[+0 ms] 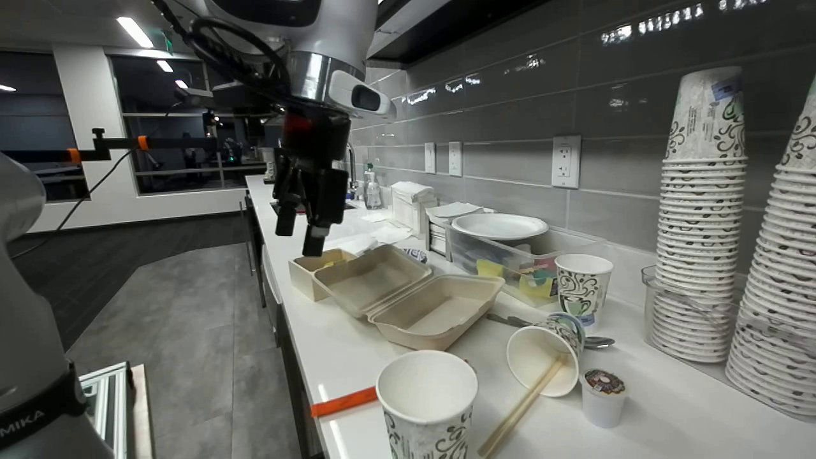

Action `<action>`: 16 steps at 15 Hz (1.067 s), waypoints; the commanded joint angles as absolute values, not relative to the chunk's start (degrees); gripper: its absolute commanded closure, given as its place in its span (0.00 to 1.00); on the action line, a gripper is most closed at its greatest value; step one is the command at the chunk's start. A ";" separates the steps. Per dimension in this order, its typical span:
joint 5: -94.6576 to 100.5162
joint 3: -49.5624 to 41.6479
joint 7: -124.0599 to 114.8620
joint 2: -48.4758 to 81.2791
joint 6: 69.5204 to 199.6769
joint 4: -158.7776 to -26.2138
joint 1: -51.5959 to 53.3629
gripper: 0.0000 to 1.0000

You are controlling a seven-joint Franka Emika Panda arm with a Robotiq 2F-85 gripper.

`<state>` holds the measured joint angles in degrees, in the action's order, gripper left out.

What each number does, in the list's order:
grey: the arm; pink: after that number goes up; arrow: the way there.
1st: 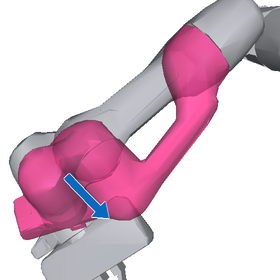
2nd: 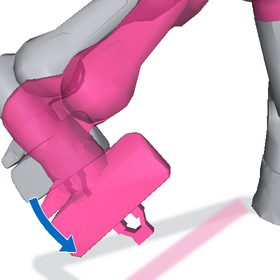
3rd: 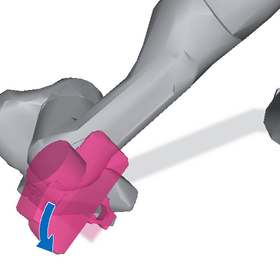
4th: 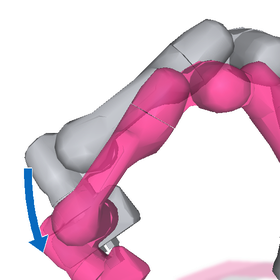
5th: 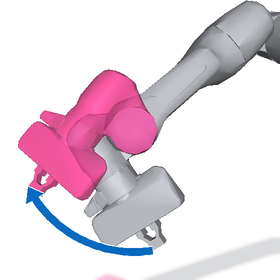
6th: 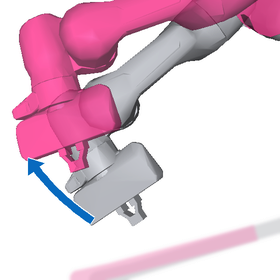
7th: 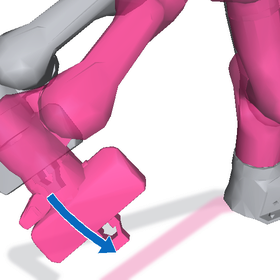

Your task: Remove one square block from the brown box

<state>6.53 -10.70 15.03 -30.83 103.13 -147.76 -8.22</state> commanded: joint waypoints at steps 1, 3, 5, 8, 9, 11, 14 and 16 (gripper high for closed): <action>0.03 -5.04 0.12 -33.93 97.58 -147.66 -6.90 0.00; -4.98 -2.36 -7.41 -34.28 96.07 -146.86 -5.99 0.00; -10.05 0.31 -14.78 -34.68 97.61 -146.86 -5.13 0.00; -16.26 5.51 -25.09 -34.61 101.66 -147.13 -3.58 0.00; -17.37 7.70 -28.60 -34.37 103.47 -147.23 -3.13 0.00; -18.27 12.49 -36.23 -33.79 109.11 -147.57 -2.45 0.00; -16.90 18.65 -46.29 -31.40 119.01 -147.41 -0.97 0.00; -14.42 21.79 -51.54 -28.85 126.42 -147.38 -0.40 0.00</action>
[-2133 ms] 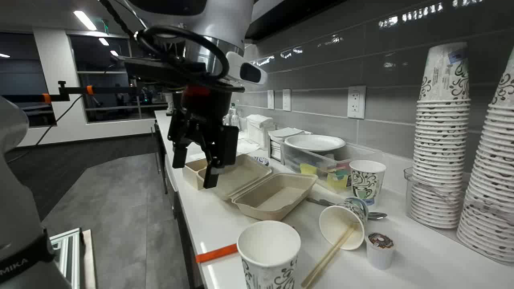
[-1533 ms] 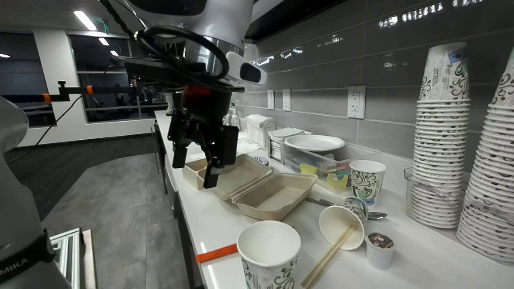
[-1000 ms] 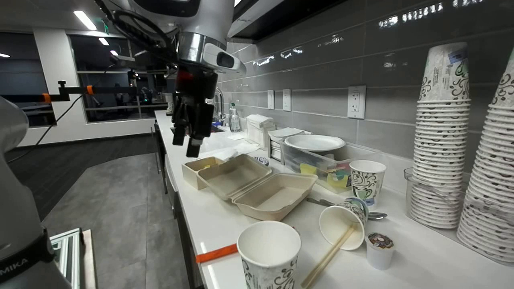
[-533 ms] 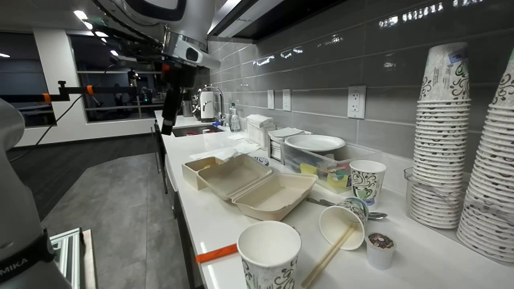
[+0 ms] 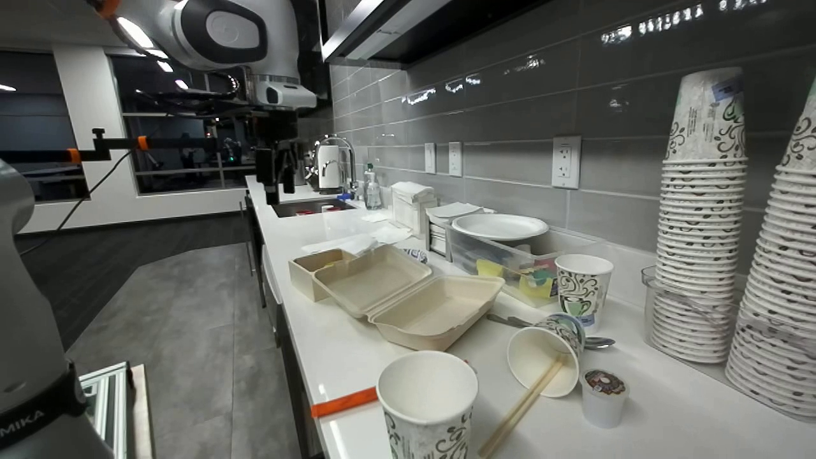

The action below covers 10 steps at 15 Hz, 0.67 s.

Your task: Remove one square block from the brown box

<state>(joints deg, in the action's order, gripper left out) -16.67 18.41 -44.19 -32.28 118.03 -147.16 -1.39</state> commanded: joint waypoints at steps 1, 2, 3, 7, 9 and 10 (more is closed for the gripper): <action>-13.08 22.92 -53.97 -27.46 129.65 -147.34 -0.39 0.00; -10.70 23.91 -55.91 -25.86 132.97 -147.29 -0.82 0.00; -6.79 24.61 -56.42 -24.11 135.69 -147.19 -1.47 0.00; -6.35 21.69 -56.14 -24.12 134.93 -147.31 1.37 0.00; -6.15 21.66 -56.14 -23.80 134.99 -147.21 1.24 0.00; -6.14 21.66 -56.14 -23.81 134.99 -147.16 1.24 0.00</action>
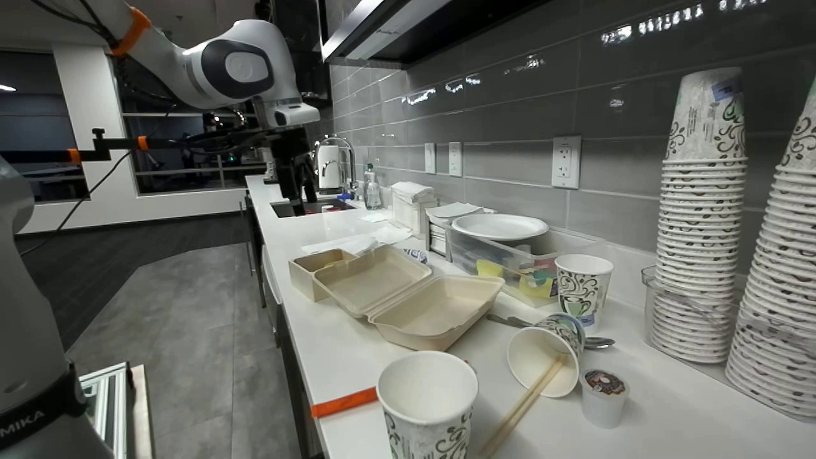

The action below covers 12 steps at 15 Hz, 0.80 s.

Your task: Remove one square block from the brown box

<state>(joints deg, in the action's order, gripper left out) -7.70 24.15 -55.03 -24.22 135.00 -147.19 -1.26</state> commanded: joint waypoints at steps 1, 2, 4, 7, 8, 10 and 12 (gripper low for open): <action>-6.14 21.66 -56.14 -23.83 134.99 -147.13 1.24 0.00; -6.13 21.66 -56.14 -23.83 134.99 -147.11 1.24 0.00; -6.15 21.35 -56.18 -22.80 135.87 -146.61 1.22 0.00; -2.52 21.58 -57.09 -18.29 138.49 -144.93 0.30 0.00; -0.78 21.91 -58.08 -16.69 139.58 -144.44 -0.20 0.00; 0.65 21.42 -58.86 -13.52 140.99 -143.15 0.30 0.00; 1.82 21.13 -60.15 -10.12 142.11 -141.61 0.89 0.00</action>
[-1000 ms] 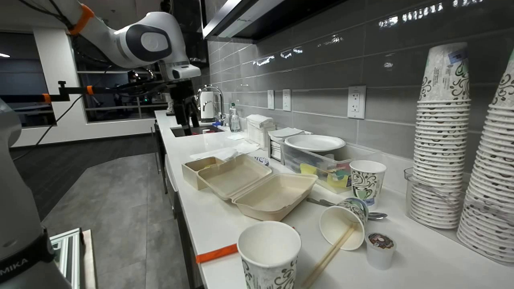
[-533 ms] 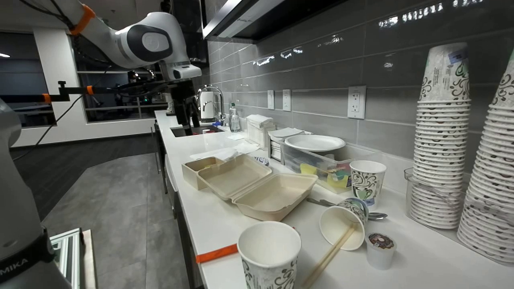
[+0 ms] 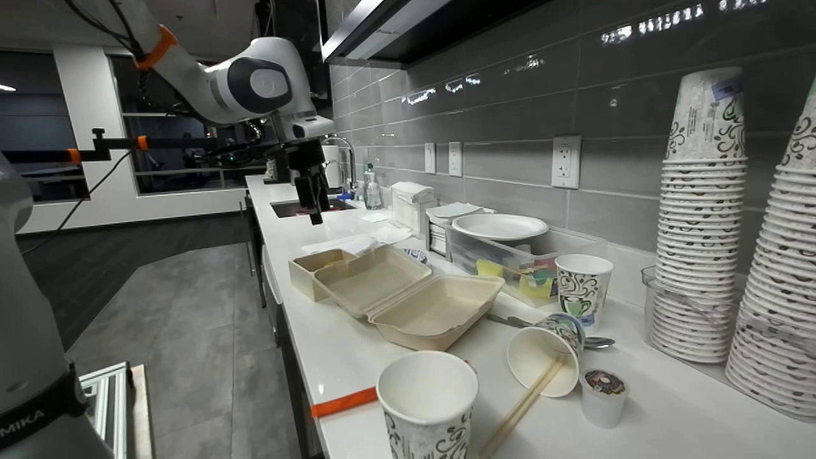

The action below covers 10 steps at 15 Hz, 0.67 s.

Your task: Remove one square block from the brown box

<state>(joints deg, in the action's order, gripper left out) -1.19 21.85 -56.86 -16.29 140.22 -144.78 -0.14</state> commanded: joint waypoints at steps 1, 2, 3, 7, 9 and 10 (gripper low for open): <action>2.86 21.04 -61.60 -8.38 142.38 -140.74 0.94 0.00; 4.27 20.88 -63.30 -6.97 142.44 -140.14 0.96 0.00; 4.50 20.28 -64.02 -5.60 141.93 -139.35 1.56 0.00; 7.45 17.76 -68.67 -1.05 143.25 -137.70 3.48 0.26; 9.09 16.37 -70.67 0.82 144.09 -137.16 4.65 0.40; 9.95 15.66 -71.49 1.65 144.34 -136.89 5.24 0.45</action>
<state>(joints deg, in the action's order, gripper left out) 6.77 17.93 -67.31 -1.78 142.73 -138.36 2.83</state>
